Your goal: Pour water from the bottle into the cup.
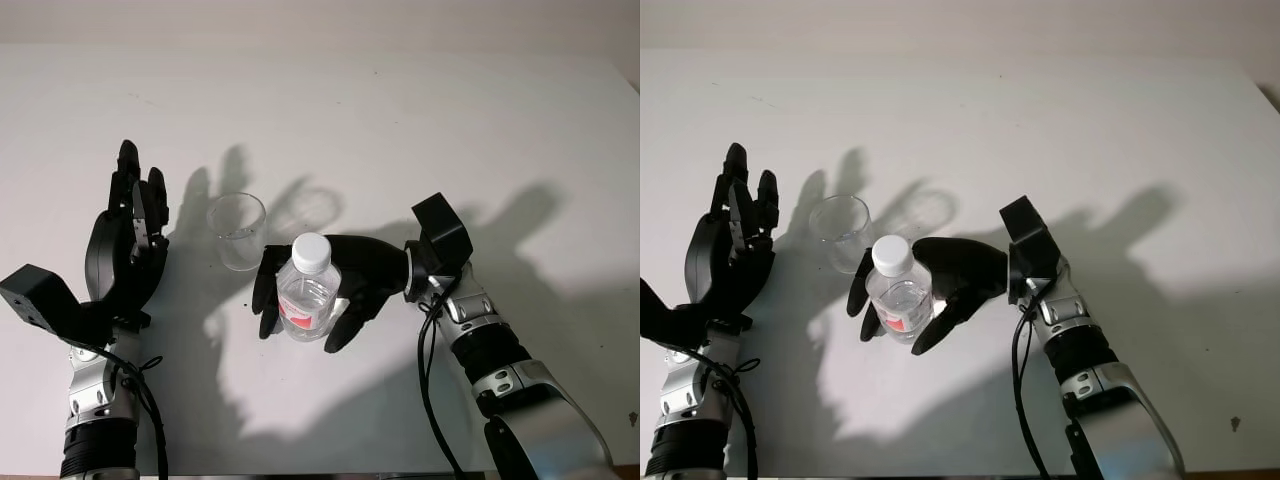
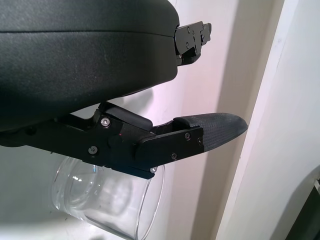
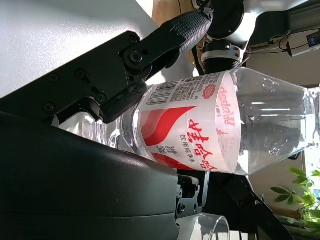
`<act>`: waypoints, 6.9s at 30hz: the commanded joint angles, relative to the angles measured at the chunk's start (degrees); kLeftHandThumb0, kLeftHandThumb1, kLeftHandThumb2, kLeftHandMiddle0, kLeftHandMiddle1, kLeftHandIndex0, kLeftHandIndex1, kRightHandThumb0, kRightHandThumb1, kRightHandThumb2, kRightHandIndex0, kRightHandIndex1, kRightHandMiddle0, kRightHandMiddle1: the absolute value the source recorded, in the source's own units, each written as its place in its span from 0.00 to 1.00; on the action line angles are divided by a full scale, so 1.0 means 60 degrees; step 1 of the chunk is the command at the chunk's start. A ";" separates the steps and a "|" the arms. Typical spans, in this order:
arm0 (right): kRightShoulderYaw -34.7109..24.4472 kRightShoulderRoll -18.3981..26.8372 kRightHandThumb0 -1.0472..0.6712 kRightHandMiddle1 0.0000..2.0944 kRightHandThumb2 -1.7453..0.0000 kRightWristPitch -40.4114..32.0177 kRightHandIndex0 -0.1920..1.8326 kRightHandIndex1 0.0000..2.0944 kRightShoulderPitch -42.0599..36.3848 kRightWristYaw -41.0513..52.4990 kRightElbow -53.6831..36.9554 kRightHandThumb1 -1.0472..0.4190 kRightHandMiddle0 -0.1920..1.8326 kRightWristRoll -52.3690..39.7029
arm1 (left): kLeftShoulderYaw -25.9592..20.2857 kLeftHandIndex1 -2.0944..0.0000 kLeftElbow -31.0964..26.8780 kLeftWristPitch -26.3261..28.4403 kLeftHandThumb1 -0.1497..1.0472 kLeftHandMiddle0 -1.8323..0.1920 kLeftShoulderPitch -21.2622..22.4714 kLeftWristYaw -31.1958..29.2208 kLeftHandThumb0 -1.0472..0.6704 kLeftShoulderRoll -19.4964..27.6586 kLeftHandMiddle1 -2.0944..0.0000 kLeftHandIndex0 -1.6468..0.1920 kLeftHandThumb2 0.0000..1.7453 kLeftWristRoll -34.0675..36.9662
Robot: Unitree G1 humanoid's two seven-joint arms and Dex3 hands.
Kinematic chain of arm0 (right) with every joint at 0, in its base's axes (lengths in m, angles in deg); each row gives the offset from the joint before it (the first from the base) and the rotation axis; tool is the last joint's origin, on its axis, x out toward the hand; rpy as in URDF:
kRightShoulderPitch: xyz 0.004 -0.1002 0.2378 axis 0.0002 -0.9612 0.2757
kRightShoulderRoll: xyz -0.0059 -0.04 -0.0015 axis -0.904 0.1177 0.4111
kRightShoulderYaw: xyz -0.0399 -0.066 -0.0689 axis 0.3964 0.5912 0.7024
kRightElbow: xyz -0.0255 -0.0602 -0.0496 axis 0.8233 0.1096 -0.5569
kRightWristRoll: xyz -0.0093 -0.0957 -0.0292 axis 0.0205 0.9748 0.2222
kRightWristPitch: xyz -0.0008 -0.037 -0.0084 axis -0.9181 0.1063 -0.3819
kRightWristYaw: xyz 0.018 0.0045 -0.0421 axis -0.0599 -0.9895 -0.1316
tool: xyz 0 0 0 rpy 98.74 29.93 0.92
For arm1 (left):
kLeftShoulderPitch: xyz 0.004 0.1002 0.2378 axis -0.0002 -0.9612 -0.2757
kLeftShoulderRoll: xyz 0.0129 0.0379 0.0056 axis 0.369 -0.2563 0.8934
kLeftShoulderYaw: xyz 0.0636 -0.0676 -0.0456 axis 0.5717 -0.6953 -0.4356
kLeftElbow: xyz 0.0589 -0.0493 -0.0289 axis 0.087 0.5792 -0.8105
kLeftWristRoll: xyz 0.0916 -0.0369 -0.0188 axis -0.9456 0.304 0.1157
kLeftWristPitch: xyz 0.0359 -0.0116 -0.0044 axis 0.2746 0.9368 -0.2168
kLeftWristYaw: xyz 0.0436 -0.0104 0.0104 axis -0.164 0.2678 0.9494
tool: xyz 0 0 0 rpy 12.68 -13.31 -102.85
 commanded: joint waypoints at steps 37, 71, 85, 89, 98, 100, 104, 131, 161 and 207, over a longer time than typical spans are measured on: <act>-0.2060 0.0134 0.36 1.00 0.67 0.1555 1.00 1.00 0.0324 -0.7772 -0.0801 0.00 1.00 0.0873 | 0.0059 1.00 -0.0051 -0.0186 1.00 1.00 -0.0159 0.0051 0.19 -0.0118 1.00 1.00 0.35 0.0003; 0.3123 0.0713 0.40 1.00 0.88 0.4108 0.65 1.00 0.5501 -1.6615 0.5480 0.00 0.47 0.9420 | 0.0197 1.00 0.0175 -0.0396 1.00 1.00 -0.0010 0.0301 0.19 -0.0282 1.00 1.00 0.36 -0.0132; 0.4375 0.1048 0.37 1.00 0.85 0.3579 0.61 1.00 0.5918 -1.8749 0.5690 0.00 0.46 1.0837 | 0.0218 1.00 0.0360 -0.0566 1.00 1.00 0.0066 0.0223 0.19 -0.0385 1.00 1.00 0.36 -0.0056; 0.4988 0.1062 0.36 1.00 0.82 0.3266 0.65 1.00 0.6133 -1.9857 0.5683 0.00 0.46 1.1575 | 0.0217 1.00 0.0385 -0.0581 1.00 1.00 0.0071 0.0234 0.19 -0.0394 1.00 1.00 0.36 -0.0066; 0.5656 0.1024 0.34 0.94 0.95 0.2946 0.63 1.00 0.6431 -2.0945 0.5818 0.00 0.28 1.2222 | 0.0218 1.00 0.0482 -0.0693 1.00 1.00 0.0086 0.0294 0.19 -0.0432 1.00 1.00 0.36 -0.0114; 0.5700 0.1023 0.34 0.95 0.96 0.2928 0.63 1.00 0.6459 -2.1005 0.5816 0.00 0.30 1.2240 | 0.0233 1.00 0.0480 -0.0719 1.00 1.00 0.0079 0.0319 0.19 -0.0451 1.00 1.00 0.36 -0.0137; 0.5819 0.1029 0.34 1.00 0.96 0.2826 0.63 1.00 0.6462 -2.1254 0.5770 0.01 0.33 1.2315 | 0.0243 1.00 0.0510 -0.0703 1.00 1.00 0.0088 0.0274 0.19 -0.0469 1.00 1.00 0.36 -0.0103; 0.3204 0.0758 0.38 1.00 0.87 0.4181 0.67 1.00 0.5625 -1.7924 0.5556 0.00 0.54 0.8459 | 0.0205 1.00 0.0535 -0.0655 1.00 1.00 0.0130 0.0248 0.19 -0.0428 1.00 1.00 0.36 -0.0098; -0.2296 0.0230 0.39 1.00 0.71 -0.2068 0.73 1.00 -0.1015 -0.8662 -0.3581 0.00 0.58 -0.0314 | 0.0305 1.00 0.0648 -0.0610 1.00 1.00 0.0262 0.0263 0.19 -0.0395 1.00 1.00 0.38 -0.0247; -0.2266 -0.0250 0.30 1.00 0.80 -0.0968 0.64 1.00 -0.2948 -0.9384 -0.3435 0.00 0.43 0.0539 | 0.0093 1.00 0.0441 -0.0482 1.00 1.00 0.0068 -0.0046 0.19 -0.0202 1.00 1.00 0.37 -0.0063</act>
